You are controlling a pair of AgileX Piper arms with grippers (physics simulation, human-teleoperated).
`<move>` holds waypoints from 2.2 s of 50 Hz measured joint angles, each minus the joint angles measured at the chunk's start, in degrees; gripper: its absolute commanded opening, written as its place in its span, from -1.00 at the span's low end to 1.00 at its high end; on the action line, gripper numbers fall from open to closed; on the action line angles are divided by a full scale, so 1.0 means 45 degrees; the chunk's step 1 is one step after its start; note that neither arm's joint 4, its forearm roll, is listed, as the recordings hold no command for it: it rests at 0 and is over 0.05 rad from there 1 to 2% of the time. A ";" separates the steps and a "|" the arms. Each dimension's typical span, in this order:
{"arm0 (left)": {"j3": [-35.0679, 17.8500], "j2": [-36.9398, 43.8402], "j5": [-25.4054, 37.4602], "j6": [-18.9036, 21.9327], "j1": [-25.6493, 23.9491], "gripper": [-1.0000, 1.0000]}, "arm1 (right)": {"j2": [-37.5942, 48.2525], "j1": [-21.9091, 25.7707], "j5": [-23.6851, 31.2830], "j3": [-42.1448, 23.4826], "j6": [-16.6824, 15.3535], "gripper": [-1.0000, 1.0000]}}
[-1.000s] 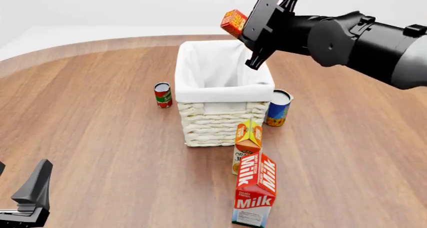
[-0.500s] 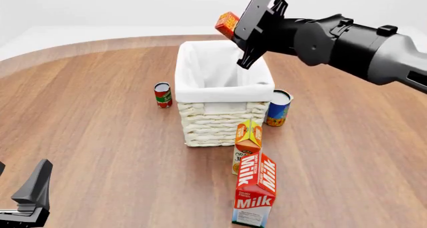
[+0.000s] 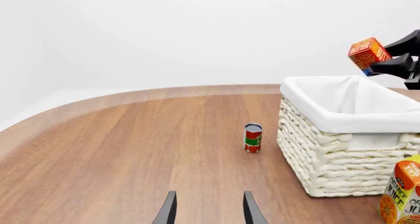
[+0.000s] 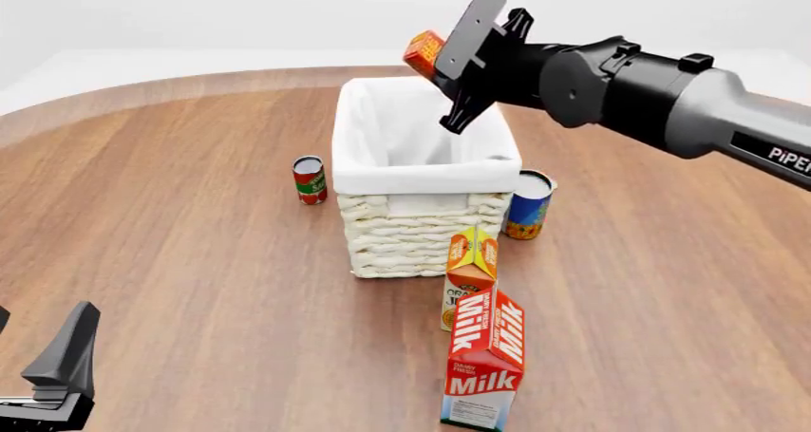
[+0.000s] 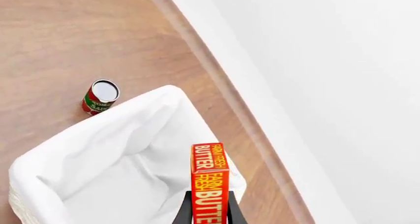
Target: Pick up the butter and put it in the basket.
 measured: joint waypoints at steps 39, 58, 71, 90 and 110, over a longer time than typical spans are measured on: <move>0.0000 0.0000 0.0000 0.0000 0.0000 1.00 | 0.1285 0.0176 -0.0095 -0.0930 0.0373 -1.00; 0.0000 0.0000 0.0000 0.0000 0.0000 1.00 | 0.1888 0.0170 -0.0132 -0.1278 0.0502 -1.00; 0.0000 0.0000 0.0000 0.0000 0.0000 1.00 | 0.2372 0.0187 -0.0204 -0.1472 0.0577 -1.00; 0.0000 0.0000 0.0000 0.0000 0.0000 1.00 | 0.2810 0.0192 -0.0189 -0.1722 0.0676 -1.00; 0.0000 0.0000 0.0000 0.0000 0.0000 1.00 | 0.2848 0.0118 -0.0234 -0.1803 0.0800 1.00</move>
